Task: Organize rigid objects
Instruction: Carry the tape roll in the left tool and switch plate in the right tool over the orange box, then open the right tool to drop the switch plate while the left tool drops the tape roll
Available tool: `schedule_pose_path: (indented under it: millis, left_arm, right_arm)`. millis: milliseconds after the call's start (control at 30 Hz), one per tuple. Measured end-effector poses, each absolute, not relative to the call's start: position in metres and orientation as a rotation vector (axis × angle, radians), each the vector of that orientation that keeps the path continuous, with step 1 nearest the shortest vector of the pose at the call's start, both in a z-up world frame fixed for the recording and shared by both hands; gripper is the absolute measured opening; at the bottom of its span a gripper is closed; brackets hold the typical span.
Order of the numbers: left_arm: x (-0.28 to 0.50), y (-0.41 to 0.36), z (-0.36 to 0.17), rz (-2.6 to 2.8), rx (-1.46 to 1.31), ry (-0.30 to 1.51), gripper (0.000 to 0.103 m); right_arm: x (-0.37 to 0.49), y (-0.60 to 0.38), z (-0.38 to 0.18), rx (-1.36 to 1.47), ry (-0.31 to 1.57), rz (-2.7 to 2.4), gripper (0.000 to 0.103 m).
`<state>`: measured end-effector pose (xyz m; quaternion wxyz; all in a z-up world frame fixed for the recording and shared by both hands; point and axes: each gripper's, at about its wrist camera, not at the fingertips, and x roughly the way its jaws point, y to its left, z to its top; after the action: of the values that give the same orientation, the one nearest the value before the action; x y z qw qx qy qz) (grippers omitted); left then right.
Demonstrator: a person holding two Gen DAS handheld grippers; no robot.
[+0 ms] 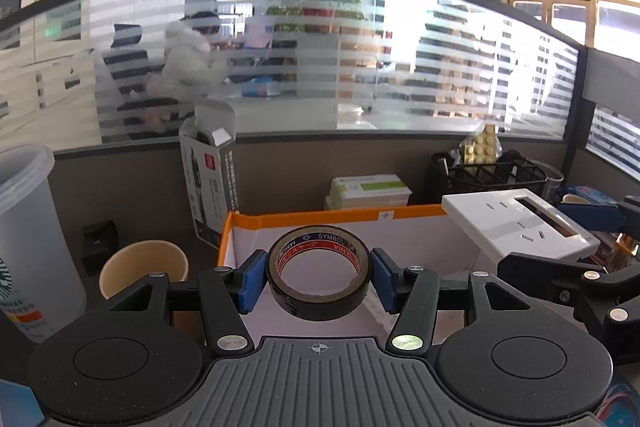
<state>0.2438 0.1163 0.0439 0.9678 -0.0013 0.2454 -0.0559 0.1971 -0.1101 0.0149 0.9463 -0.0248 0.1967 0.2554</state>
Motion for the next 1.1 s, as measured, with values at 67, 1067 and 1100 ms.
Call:
schedule_pose_path:
  millis: [67, 1067, 1100]
  left_arm:
    - [0.247, 0.116, 0.040, -0.110, -0.002, 0.506, 0.054]
    - [0.269, 0.111, 0.009, -0.094, 0.038, 0.609, 0.054]
    - [0.269, 0.110, 0.009, -0.091, 0.040, 0.612, 0.054]
  right_arm:
    - [0.200, -0.109, 0.013, -0.049, 0.408, 0.521, 0.096]
    - [0.225, -0.100, -0.013, -0.031, 0.469, 0.537, 0.095]
    - [0.225, -0.100, -0.013, -0.026, 0.466, 0.537, 0.095]
